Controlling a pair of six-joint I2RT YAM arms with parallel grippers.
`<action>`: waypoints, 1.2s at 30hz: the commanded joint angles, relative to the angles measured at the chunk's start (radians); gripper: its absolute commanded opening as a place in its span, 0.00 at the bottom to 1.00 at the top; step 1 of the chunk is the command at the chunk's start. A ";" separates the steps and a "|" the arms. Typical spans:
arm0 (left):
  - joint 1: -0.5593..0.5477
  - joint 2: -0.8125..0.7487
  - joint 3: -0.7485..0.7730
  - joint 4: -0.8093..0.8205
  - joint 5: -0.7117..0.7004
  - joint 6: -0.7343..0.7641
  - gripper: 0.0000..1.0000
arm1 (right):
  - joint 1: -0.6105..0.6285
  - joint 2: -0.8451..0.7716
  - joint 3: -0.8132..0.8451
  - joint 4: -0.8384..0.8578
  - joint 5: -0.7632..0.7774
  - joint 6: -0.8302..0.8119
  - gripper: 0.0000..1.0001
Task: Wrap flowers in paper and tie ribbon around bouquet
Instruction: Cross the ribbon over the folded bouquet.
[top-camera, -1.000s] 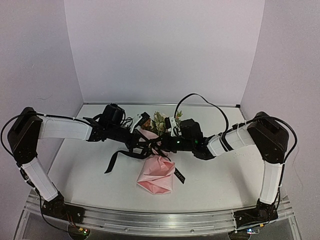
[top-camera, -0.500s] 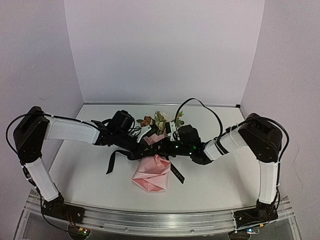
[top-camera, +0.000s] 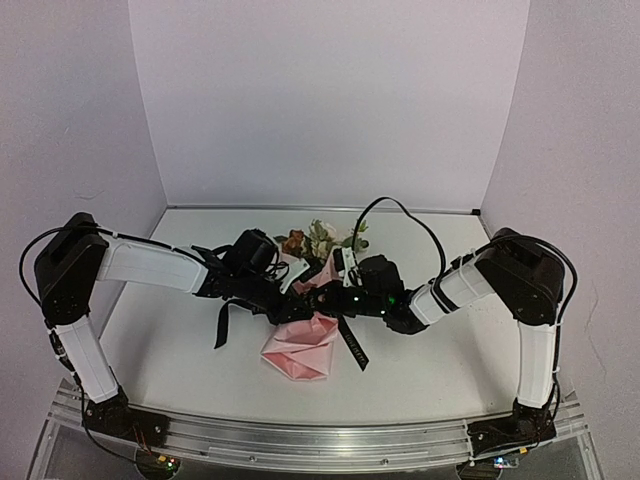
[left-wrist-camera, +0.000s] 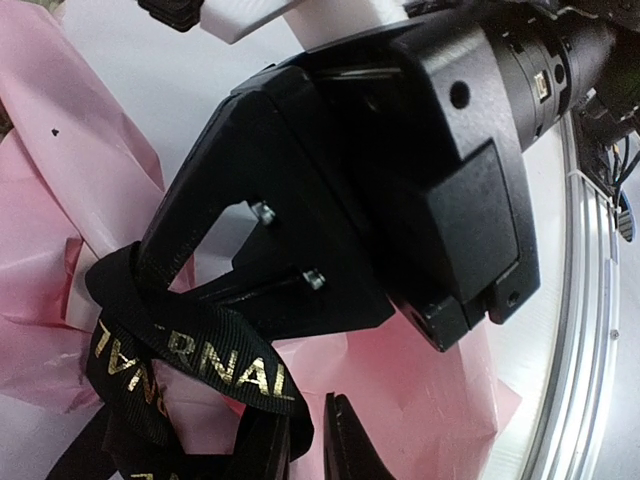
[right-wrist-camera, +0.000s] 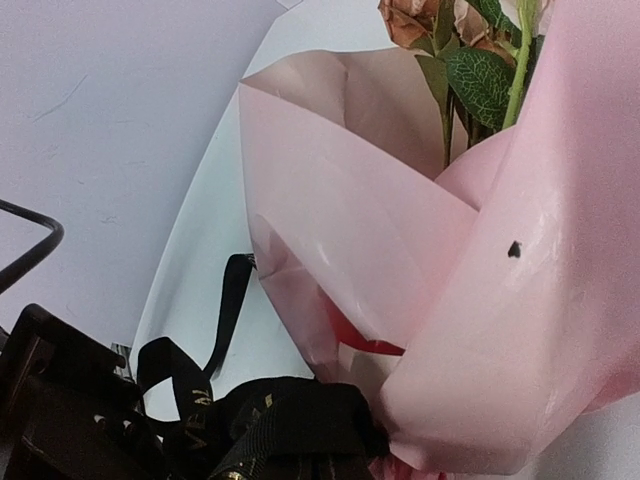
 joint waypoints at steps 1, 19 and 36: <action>0.003 -0.033 0.040 0.025 -0.054 -0.014 0.17 | 0.003 -0.019 0.036 0.046 0.008 -0.021 0.00; 0.040 -0.086 0.060 0.025 -0.089 -0.027 0.32 | 0.003 0.031 0.099 0.043 0.023 -0.007 0.00; 0.048 -0.130 0.064 -0.001 -0.055 -0.016 0.40 | 0.003 0.053 0.115 0.044 0.020 -0.007 0.00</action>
